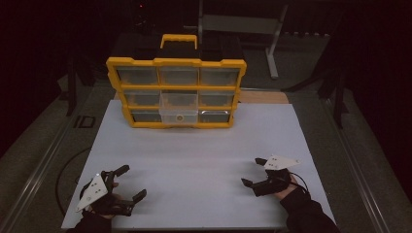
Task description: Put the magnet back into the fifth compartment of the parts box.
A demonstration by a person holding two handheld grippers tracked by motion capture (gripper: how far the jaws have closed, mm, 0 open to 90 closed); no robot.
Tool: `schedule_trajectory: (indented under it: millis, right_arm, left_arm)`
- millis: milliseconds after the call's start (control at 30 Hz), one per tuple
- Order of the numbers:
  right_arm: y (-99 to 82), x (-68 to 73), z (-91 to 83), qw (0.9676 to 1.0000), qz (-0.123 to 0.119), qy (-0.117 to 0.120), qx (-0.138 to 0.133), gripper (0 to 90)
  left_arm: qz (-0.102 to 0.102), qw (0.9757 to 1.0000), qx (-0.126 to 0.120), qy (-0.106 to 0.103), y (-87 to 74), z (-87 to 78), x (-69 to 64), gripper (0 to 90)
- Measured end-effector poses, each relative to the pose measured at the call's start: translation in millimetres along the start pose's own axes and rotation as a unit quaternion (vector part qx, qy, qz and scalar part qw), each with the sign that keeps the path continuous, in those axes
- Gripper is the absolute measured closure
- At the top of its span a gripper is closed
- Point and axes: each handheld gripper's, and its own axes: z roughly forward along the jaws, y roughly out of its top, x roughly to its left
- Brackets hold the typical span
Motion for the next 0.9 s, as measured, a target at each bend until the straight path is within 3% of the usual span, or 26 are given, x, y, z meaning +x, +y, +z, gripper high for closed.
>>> schedule_trajectory:
  millis: [467,767,900]
  right_arm:
    - [-17.2,-2.5,-18.7,0.9992,0.018,-0.025,-0.024,7.9]
    - [-23.5,-5.7,-26.1,0.9971,0.02,-0.063,-0.037,7.9]
    - [-27.3,-5.7,-28.6,0.9968,0.024,-0.064,-0.04,7.9]
  left_arm:
    - [-0.001,1.0,0.0,-0.001,0.0,0.5,-0.1,0.1]
    - [-0.001,1.0,0.0,-0.003,0.0,1.8,-0.1,0.1]
    - [0.0,1.0,0.0,-0.003,0.0,1.9,0.0,0.1]
